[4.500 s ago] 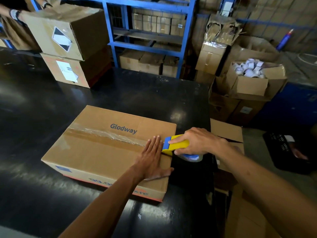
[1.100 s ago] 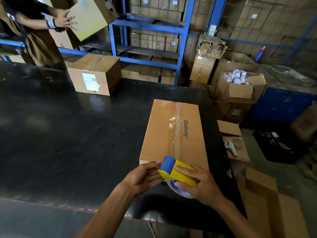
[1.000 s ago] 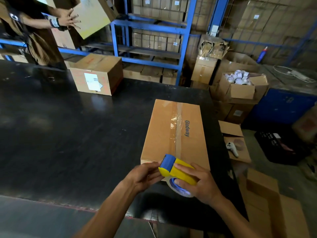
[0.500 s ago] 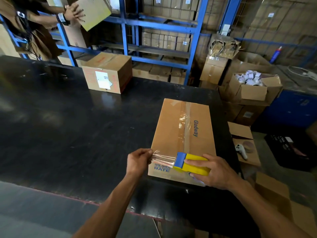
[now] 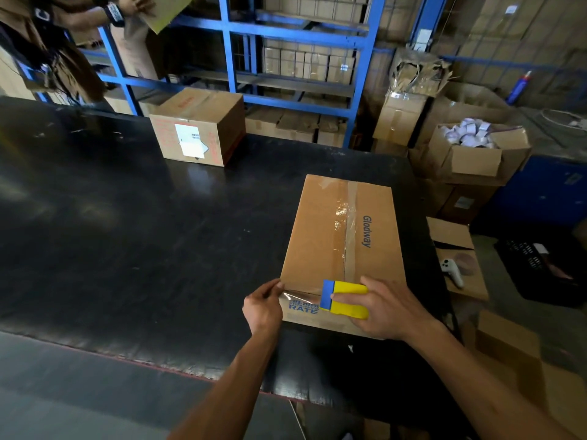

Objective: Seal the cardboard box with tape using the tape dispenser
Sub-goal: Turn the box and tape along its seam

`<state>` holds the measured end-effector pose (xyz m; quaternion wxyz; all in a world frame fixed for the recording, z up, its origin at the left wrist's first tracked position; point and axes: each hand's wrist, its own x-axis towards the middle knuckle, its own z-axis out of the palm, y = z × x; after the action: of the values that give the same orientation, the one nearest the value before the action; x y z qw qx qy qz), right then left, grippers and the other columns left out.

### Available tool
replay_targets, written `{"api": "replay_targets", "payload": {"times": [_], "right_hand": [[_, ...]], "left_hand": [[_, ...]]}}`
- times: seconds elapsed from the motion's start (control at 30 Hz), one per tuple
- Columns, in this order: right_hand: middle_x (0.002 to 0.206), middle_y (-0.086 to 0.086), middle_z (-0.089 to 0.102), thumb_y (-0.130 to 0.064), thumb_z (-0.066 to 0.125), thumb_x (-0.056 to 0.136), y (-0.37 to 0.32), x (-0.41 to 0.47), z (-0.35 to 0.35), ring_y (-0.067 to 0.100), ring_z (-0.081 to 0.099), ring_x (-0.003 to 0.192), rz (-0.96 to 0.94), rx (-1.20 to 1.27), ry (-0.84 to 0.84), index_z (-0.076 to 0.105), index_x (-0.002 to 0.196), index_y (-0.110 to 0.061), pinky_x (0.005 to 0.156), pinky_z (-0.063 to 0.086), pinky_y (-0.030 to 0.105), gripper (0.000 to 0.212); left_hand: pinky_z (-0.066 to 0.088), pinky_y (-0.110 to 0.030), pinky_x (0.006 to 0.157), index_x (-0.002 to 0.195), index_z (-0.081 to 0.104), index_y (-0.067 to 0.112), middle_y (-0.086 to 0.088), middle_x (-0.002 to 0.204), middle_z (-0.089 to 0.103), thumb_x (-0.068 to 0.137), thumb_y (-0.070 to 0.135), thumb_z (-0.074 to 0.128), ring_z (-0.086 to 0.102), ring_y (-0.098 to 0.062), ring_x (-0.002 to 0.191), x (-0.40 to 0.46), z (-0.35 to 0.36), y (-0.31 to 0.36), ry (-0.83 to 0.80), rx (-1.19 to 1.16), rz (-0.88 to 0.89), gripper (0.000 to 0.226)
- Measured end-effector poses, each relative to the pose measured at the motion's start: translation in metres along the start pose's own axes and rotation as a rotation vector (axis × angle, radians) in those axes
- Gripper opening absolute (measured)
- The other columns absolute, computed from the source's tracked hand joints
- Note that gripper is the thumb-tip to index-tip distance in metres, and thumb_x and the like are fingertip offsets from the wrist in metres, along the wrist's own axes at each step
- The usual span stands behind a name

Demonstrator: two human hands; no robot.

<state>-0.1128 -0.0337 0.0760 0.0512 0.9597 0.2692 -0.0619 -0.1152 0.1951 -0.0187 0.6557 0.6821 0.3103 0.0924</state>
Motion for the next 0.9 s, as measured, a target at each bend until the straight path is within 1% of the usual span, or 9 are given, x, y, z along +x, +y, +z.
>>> {"api": "replay_targets", "payload": {"times": [0.13, 0.3, 0.4, 0.47, 0.53, 0.6, 0.67, 0.73, 0.9], "right_hand": [[0.094, 0.002, 0.052, -0.063, 0.044, 0.082, -0.001, 0.004, -0.001, 0.028, 0.062, 0.079, -0.001, -0.003, -0.037, 0.051, 0.132, -0.057, 0.069, 0.051, 0.035, 0.051], [0.099, 0.001, 0.052, -0.061, 0.047, 0.086, -0.001, 0.008, -0.006, 0.026, 0.062, 0.089, -0.006, 0.016, -0.033, 0.046, 0.135, -0.058, 0.074, 0.048, 0.033, 0.049], [0.097, -0.002, 0.048, -0.061, 0.048, 0.088, 0.0, 0.008, -0.007, 0.024, 0.06, 0.092, 0.012, 0.027, -0.032, 0.042, 0.137, -0.06, 0.071, 0.041, 0.03, 0.049], [0.094, -0.003, 0.044, -0.06, 0.051, 0.087, 0.001, 0.007, -0.008, 0.024, 0.06, 0.091, 0.016, 0.048, -0.035, 0.044, 0.136, -0.06, 0.071, 0.04, 0.031, 0.049], [0.095, -0.003, 0.047, -0.06, 0.05, 0.087, 0.0, 0.008, -0.008, 0.025, 0.06, 0.092, 0.018, 0.058, -0.042, 0.045, 0.135, -0.059, 0.072, 0.041, 0.032, 0.049], [0.101, -0.001, 0.051, -0.062, 0.047, 0.087, -0.001, 0.01, -0.008, 0.026, 0.06, 0.096, 0.016, 0.04, -0.054, 0.043, 0.136, -0.059, 0.076, 0.043, 0.034, 0.049], [0.108, 0.0, 0.054, -0.064, 0.046, 0.087, -0.001, 0.012, -0.009, 0.026, 0.06, 0.1, 0.012, 0.013, -0.056, 0.042, 0.136, -0.06, 0.08, 0.045, 0.035, 0.049], [0.114, 0.0, 0.055, -0.063, 0.047, 0.088, -0.003, 0.013, -0.009, 0.027, 0.059, 0.105, 0.019, -0.008, -0.063, 0.041, 0.137, -0.061, 0.083, 0.044, 0.036, 0.049], [0.122, 0.001, 0.055, -0.056, 0.052, 0.089, -0.01, 0.01, -0.008, 0.027, 0.058, 0.11, 0.04, -0.038, -0.048, 0.043, 0.136, -0.06, 0.085, 0.044, 0.038, 0.047]], "left_hand": [[0.043, 0.0, 0.061, 0.096, 0.08, 0.016, 0.005, 0.083, 0.076, 0.087, 0.013, 0.075, 0.065, 0.003, 0.075, 0.003, 0.002, -0.005, 0.009, -0.026, 0.013, 0.011], [0.053, -0.02, 0.08, 0.117, 0.074, 0.017, -0.002, 0.095, 0.078, 0.082, 0.02, 0.08, 0.073, -0.01, 0.087, 0.02, -0.005, -0.009, -0.083, 0.01, 0.018, 0.035], [0.057, -0.042, 0.091, 0.156, 0.022, 0.016, -0.003, 0.096, 0.078, 0.085, 0.014, 0.078, 0.075, -0.02, 0.088, 0.041, -0.016, -0.016, -0.217, -0.121, 0.032, 0.091], [0.055, -0.039, 0.094, 0.158, 0.017, 0.018, 0.002, 0.105, 0.076, 0.089, 0.017, 0.074, 0.072, -0.015, 0.093, 0.051, -0.025, -0.016, -0.197, 0.088, 0.262, 0.09], [0.046, -0.037, 0.102, 0.154, 0.032, 0.013, -0.001, 0.128, 0.066, 0.094, 0.023, 0.066, 0.06, -0.016, 0.116, 0.052, -0.027, -0.009, -0.166, 0.439, 0.805, 0.07], [0.034, -0.051, 0.115, 0.151, 0.037, 0.008, -0.009, 0.15, 0.048, 0.099, 0.025, 0.053, 0.041, -0.026, 0.14, 0.051, -0.016, 0.003, -0.366, 0.667, 1.361, 0.057], [0.017, -0.049, 0.123, 0.155, 0.026, 0.009, -0.009, 0.161, 0.029, 0.105, 0.03, 0.041, 0.022, -0.025, 0.151, 0.06, 0.0, 0.003, -0.603, 0.922, 1.64, 0.057], [0.01, -0.043, 0.124, 0.158, 0.014, 0.008, -0.008, 0.165, 0.016, 0.107, 0.034, 0.034, 0.011, -0.023, 0.153, 0.071, 0.009, -0.002, -0.713, 1.102, 1.69, 0.06], [0.023, -0.045, 0.121, 0.158, 0.01, 0.011, -0.008, 0.165, 0.015, 0.107, 0.04, 0.035, 0.012, -0.022, 0.153, 0.091, 0.013, -0.019, -0.745, 1.188, 1.53, 0.063]]}}
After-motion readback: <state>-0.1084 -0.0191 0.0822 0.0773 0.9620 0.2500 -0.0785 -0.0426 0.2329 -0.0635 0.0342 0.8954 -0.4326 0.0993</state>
